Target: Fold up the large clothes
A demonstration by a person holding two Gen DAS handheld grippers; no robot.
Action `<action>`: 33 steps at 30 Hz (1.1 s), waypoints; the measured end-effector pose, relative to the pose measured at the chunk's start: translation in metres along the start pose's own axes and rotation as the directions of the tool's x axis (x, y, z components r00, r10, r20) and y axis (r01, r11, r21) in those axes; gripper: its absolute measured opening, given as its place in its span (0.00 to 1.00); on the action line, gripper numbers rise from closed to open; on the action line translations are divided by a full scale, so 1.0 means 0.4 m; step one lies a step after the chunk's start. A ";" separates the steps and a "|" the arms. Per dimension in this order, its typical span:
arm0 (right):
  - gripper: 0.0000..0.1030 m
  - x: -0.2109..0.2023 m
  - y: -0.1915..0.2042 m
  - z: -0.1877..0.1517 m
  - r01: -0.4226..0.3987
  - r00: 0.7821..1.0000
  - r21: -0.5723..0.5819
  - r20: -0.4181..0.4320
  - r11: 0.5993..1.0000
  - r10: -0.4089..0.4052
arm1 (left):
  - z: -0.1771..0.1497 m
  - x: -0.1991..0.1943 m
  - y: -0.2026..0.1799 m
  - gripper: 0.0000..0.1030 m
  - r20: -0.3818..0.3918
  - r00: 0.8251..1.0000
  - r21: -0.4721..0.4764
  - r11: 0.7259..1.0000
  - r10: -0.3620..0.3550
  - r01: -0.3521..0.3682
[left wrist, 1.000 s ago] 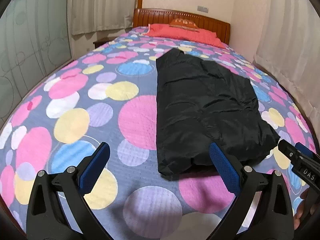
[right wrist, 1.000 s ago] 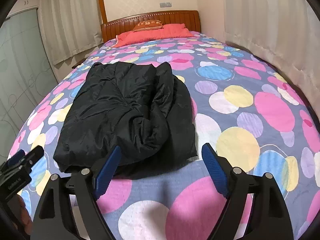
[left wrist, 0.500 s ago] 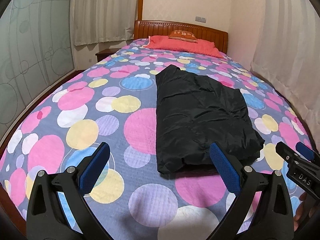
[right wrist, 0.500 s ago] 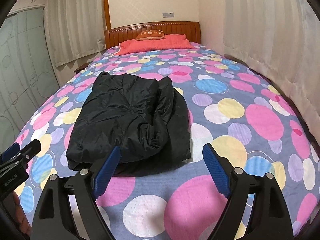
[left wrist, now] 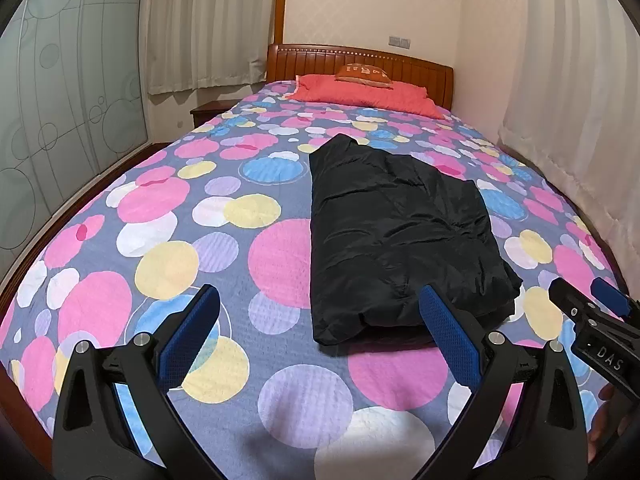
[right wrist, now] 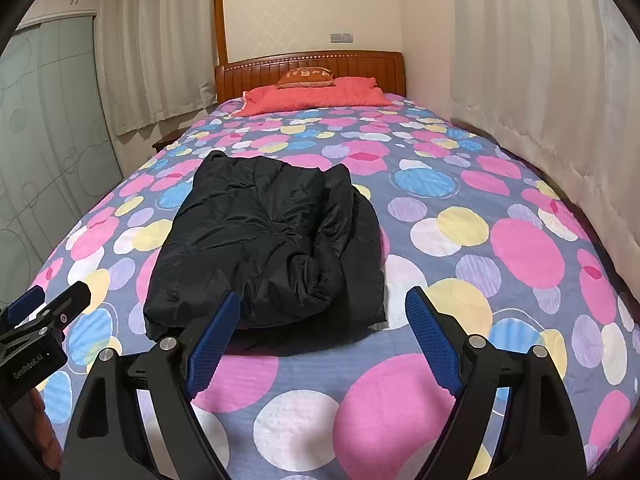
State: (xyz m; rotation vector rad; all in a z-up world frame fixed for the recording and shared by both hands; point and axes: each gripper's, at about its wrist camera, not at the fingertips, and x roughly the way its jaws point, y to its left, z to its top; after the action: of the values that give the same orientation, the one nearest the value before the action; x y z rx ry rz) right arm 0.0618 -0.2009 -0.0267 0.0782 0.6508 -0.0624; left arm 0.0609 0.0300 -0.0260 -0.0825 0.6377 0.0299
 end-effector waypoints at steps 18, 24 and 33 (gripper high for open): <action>0.81 -0.002 0.006 -0.002 0.001 1.000 0.000 0.000 1.000 -0.001 | -0.003 -0.008 -0.003 0.97 -0.009 1.000 0.001 1.000 -0.002 0.002; 0.81 -0.002 0.009 -0.004 0.000 1.000 0.001 -0.002 1.000 0.000 | -0.004 -0.012 -0.005 0.97 -0.008 1.000 0.002 1.000 -0.002 0.002; 0.81 -0.002 0.010 -0.004 -0.001 1.000 -0.002 -0.003 1.000 0.001 | -0.006 -0.009 -0.003 0.97 -0.010 1.000 0.001 1.000 -0.003 0.003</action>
State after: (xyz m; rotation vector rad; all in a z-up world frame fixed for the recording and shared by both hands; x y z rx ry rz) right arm 0.0604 -0.1965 -0.0272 0.0765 0.6534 -0.0610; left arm 0.0567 0.0284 -0.0256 -0.0827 0.6475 0.0261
